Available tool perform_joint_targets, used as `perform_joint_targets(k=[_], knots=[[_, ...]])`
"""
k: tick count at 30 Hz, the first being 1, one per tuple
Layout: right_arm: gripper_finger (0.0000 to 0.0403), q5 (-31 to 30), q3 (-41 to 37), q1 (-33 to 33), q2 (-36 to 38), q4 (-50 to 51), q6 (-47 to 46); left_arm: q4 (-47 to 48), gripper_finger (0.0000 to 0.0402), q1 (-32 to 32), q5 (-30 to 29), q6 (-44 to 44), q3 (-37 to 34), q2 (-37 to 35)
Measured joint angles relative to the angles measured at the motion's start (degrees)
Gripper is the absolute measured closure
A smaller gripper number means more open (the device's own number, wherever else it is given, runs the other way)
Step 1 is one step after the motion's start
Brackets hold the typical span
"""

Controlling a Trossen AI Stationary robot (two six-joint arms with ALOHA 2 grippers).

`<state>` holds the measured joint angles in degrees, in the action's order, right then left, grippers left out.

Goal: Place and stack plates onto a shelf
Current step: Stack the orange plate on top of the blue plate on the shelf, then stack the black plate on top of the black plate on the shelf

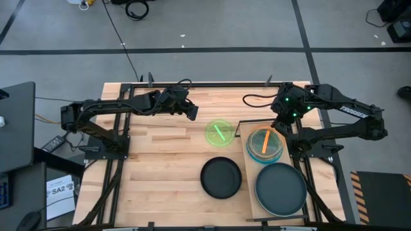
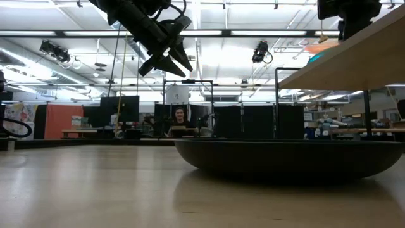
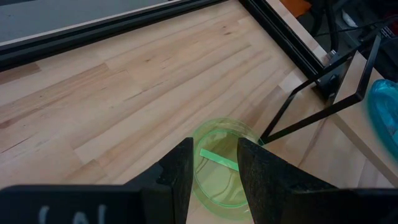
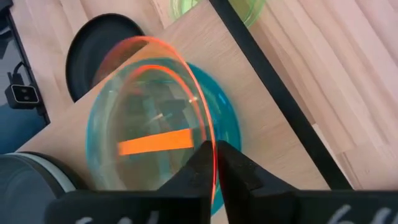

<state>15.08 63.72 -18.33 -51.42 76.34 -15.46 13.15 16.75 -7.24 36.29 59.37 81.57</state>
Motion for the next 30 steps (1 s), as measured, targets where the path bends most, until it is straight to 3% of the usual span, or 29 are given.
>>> perform_joint_targets(k=[16, 30], knots=[[0.0247, -0.5, 0.0, 0.0, -0.4, 0.0, 0.2, 0.0, 0.0271, 0.0, 0.0, 0.0, 0.0, 0.0], [0.0206, -0.6, 0.0, 0.0, -0.4, 0.0, 0.2, 0.0, 0.0271, -1.3, 0.0, 0.0, 0.0, 0.0]])
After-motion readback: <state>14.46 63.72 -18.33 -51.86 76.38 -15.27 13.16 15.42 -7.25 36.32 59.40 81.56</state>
